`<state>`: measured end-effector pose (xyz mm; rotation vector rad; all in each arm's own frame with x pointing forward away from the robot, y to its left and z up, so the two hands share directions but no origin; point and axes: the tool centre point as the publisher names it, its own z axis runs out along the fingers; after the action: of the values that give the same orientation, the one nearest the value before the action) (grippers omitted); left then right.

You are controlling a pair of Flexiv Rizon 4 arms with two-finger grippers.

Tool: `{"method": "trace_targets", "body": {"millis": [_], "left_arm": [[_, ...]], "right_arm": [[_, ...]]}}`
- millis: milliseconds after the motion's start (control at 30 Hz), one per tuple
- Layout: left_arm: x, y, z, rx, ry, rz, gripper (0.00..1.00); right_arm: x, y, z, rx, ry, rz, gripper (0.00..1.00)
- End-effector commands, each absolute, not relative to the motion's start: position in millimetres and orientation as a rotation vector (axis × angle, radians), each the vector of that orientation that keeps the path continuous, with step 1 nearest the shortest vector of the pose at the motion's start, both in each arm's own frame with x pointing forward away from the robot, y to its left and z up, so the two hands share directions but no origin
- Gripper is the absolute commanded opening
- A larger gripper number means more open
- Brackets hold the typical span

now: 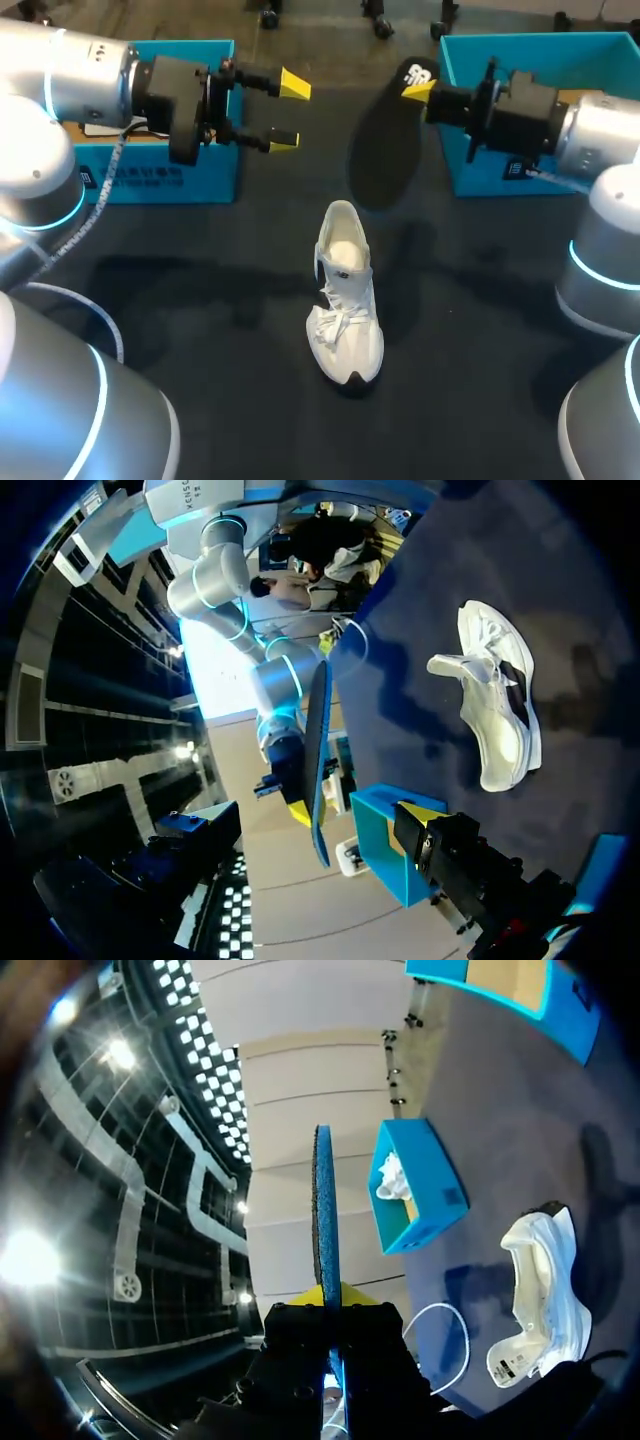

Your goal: Take the shoe out of the shoebox, open the shoe tongue, remove and reinsert the insole, then place the shoe into the shoebox

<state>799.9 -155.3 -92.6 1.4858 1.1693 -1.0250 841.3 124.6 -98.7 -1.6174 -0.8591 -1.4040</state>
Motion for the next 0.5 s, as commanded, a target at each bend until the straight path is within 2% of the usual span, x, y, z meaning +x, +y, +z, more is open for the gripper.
{"method": "trace_targets", "body": {"millis": [33, 500], "left_arm": [[799.4, -156.0, -93.1, 1.484, 1.168, -1.022, 1.0], [796.6, -162.5, -109.3, 1.367, 1.051, -1.111, 1.0]], "right_arm": [[866.6, 144.5, -93.2, -1.629, -0.9, -1.351, 0.0], [863.3, 170.5, -89.7, -1.584, -1.037, -1.177, 0.0]]}}
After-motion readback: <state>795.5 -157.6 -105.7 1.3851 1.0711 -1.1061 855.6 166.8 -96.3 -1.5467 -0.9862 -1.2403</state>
